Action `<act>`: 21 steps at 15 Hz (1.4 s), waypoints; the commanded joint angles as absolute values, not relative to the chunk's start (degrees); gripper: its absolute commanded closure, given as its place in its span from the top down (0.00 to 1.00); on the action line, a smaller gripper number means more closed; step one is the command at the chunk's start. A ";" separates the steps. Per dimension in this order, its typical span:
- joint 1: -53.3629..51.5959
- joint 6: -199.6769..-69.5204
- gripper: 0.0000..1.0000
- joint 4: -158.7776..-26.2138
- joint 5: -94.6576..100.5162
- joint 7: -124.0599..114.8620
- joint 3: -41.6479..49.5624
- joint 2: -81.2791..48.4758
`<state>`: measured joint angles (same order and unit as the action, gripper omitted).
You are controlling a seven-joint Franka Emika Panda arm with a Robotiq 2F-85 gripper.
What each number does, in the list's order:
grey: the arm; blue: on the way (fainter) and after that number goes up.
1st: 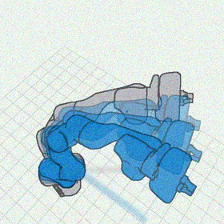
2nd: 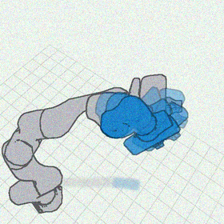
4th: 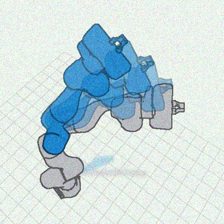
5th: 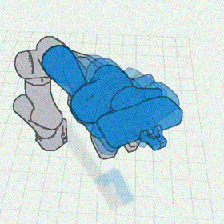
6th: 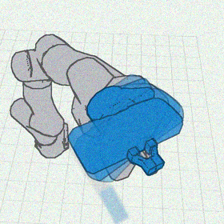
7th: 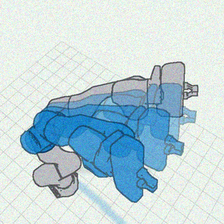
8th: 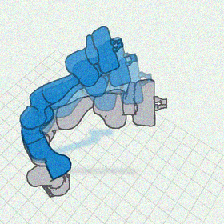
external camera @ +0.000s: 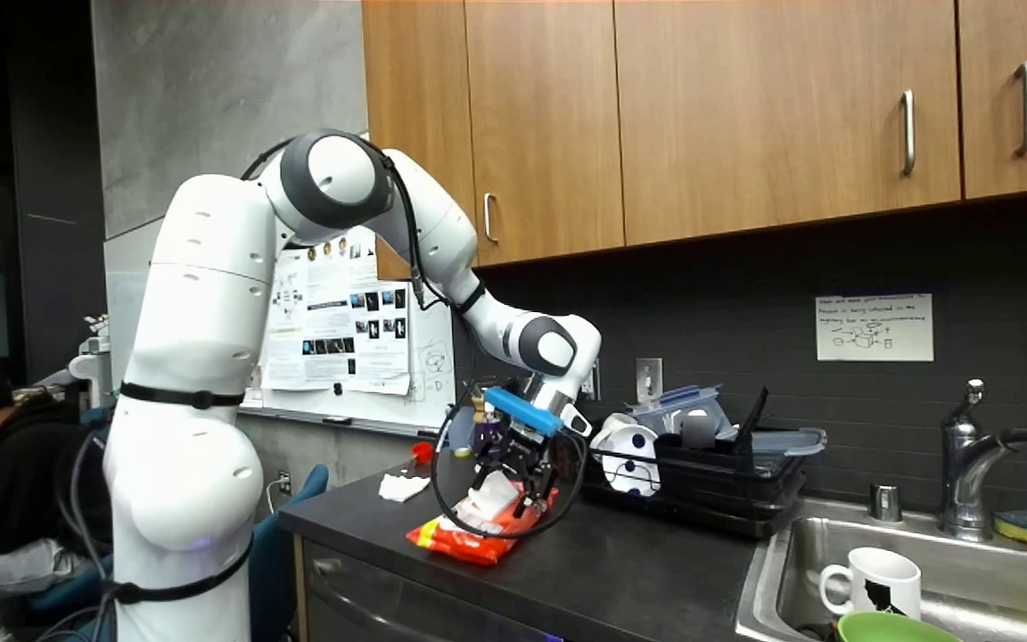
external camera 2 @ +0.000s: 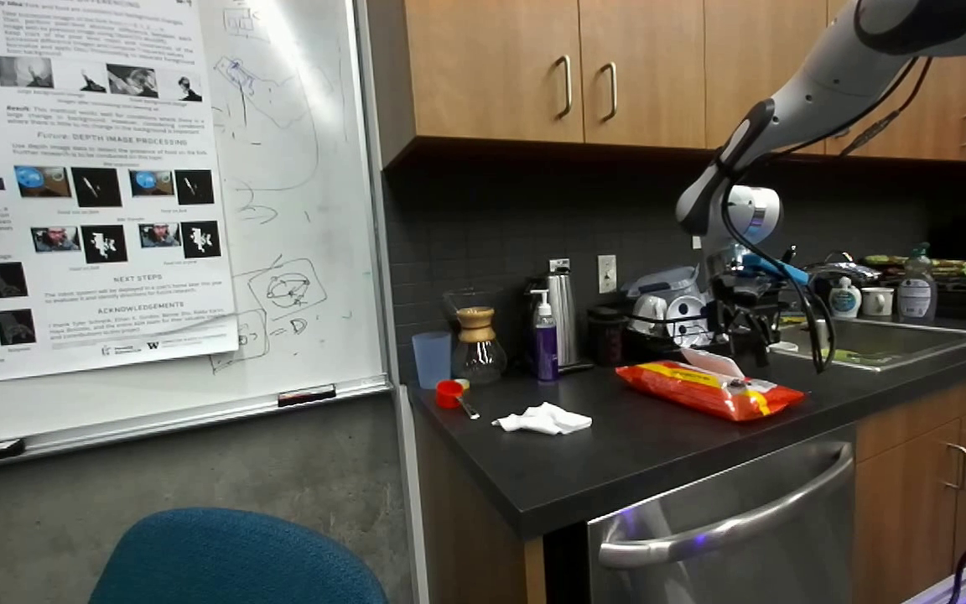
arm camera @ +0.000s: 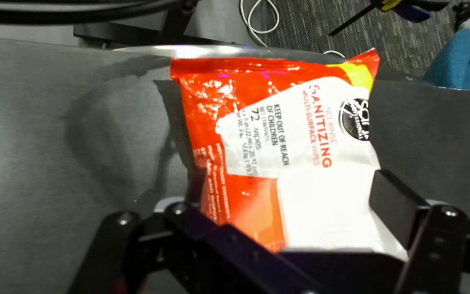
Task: Close the lid of the orange bag of wet wipes
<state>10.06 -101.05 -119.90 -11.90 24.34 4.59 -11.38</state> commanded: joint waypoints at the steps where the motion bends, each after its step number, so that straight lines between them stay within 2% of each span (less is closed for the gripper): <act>1: 9.16 -102.62 1.00 -123.26 -11.37 24.64 4.38 -8.65; 21: 5.54 -112.40 1.00 -126.98 -7.33 23.67 2.17 -7.79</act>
